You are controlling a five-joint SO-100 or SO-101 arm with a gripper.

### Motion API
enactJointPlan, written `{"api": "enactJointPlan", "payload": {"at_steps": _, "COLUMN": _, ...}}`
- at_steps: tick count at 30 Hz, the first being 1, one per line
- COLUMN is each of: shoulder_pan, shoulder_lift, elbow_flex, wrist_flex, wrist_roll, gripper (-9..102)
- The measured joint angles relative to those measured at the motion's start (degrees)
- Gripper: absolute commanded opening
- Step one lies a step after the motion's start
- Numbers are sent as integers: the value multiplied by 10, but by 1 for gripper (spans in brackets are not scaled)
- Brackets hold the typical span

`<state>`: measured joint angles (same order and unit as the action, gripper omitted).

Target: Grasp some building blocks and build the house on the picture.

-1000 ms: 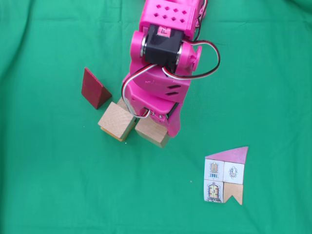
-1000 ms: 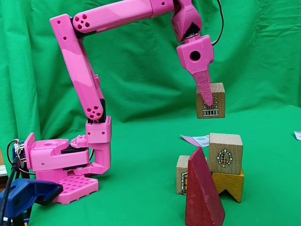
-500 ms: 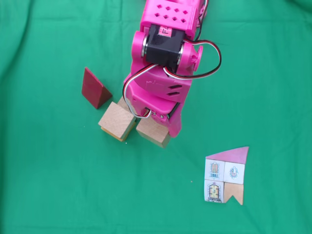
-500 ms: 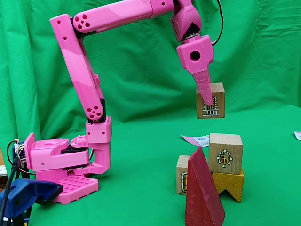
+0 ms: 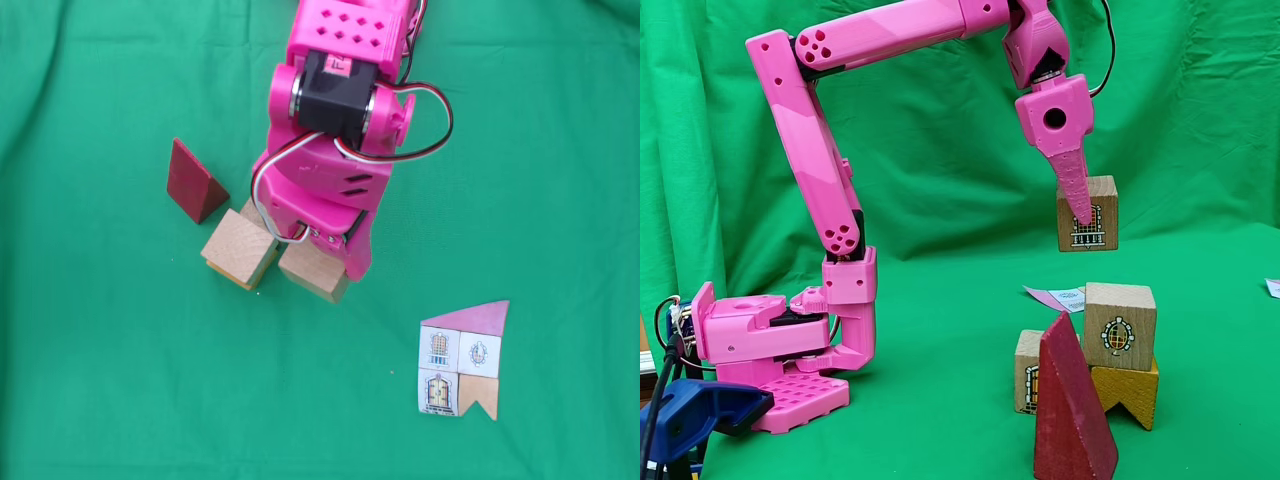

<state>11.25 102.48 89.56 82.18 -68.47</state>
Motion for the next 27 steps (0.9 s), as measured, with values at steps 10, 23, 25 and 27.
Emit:
{"api": "enactJointPlan", "payload": {"at_steps": 10, "shoulder_pan": 3, "shoulder_lift": 35, "elbow_flex": 52, "wrist_flex": 0, "wrist_roll": -159, "gripper": 20}}
{"api": "enactJointPlan", "payload": {"at_steps": 23, "shoulder_pan": 4, "shoulder_lift": 131, "elbow_flex": 143, "wrist_flex": 0, "wrist_roll": -168, "gripper": 20}}
{"api": "enactJointPlan", "payload": {"at_steps": 25, "shoulder_pan": 5, "shoulder_lift": 133, "elbow_flex": 147, "wrist_flex": 1, "wrist_roll": -168, "gripper": 20}}
{"api": "enactJointPlan", "payload": {"at_steps": 27, "shoulder_pan": 16, "shoulder_lift": 133, "elbow_flex": 147, "wrist_flex": 8, "wrist_roll": -168, "gripper": 20}}
